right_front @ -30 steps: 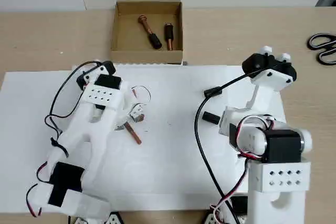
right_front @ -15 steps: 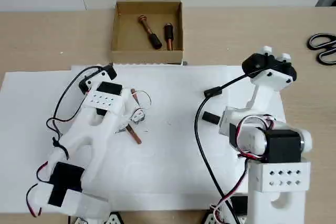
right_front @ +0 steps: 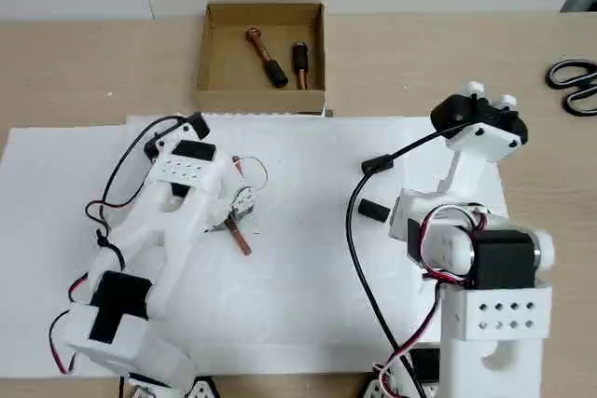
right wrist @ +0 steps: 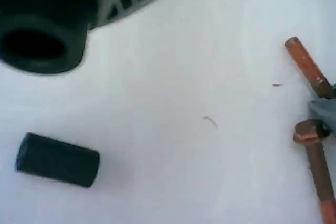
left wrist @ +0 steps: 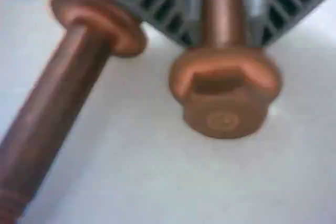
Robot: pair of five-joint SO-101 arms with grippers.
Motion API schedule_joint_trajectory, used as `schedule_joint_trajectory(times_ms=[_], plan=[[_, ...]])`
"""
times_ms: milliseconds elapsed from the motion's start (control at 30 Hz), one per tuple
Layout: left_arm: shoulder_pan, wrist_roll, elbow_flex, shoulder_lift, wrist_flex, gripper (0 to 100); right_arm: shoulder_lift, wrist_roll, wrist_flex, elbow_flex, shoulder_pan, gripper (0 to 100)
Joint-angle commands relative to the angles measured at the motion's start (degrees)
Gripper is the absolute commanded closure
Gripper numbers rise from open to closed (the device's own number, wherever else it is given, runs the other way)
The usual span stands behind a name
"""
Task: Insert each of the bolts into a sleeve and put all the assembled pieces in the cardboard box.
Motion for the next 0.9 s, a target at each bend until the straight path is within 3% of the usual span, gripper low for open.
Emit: schedule_joint_trajectory(times_ms=[0, 200, 567, 867], plan=[[-4.0, -0.4, -0.9, 3.3, 0.0, 99, -0.7, -0.5, -1.0, -0.4, 0.7, 99.5], [-3.5, -0.4, -7.3, 3.2, 5.2, 99, -0.9, -0.5, -1.1, -0.4, 0.7, 99.5], [2.9, 0.0, -36.3, 3.1, 28.1, 99, -1.0, -0.4, -1.1, -0.5, 0.4, 99.5], [4.2, -1.1, -49.0, -4.3, 30.1, 99, -5.1, 3.5, 0.8, -0.8, 0.1, 99.5]])
